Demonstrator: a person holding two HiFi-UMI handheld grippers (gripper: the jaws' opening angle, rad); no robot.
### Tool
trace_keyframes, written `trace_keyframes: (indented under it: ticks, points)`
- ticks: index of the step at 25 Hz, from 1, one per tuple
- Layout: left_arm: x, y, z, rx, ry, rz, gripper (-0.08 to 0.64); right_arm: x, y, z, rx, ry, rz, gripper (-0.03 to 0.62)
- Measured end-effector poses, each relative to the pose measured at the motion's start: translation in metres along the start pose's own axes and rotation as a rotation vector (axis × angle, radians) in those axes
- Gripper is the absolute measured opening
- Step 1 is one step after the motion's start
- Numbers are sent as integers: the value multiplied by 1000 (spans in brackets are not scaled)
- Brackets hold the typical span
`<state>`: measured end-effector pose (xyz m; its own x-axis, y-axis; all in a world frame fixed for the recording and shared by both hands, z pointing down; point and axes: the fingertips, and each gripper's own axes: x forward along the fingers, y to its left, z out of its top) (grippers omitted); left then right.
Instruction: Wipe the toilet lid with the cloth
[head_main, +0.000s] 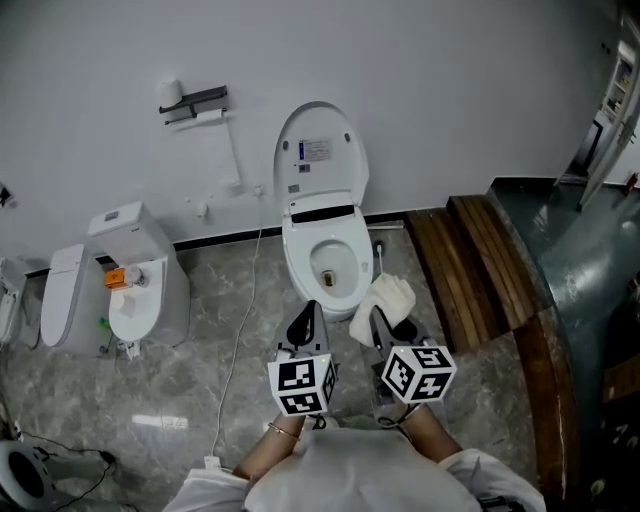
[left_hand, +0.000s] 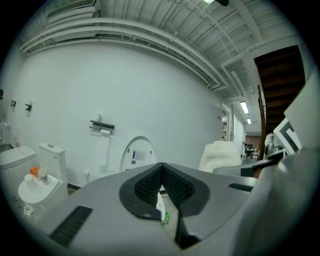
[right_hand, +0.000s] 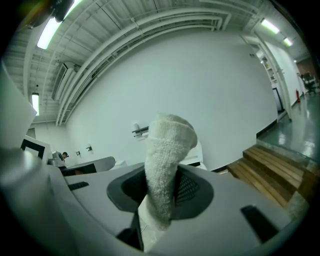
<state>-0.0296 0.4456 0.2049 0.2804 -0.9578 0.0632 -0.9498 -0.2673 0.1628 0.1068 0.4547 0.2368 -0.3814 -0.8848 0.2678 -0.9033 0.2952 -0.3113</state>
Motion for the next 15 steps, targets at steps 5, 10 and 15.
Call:
trace_keyframes:
  ticks: [5, 10, 15]
  points:
    - [32, 11, -8, -27, 34, -2, 8, 28, -14, 2, 11, 30, -15, 103]
    - [65, 16, -20, -32, 63, 1, 8, 56, -36, 4, 19, 52, -28, 103]
    - [105, 29, -21, -35, 80, 22, 8, 104, -51, 18, 25, 65, -9, 103]
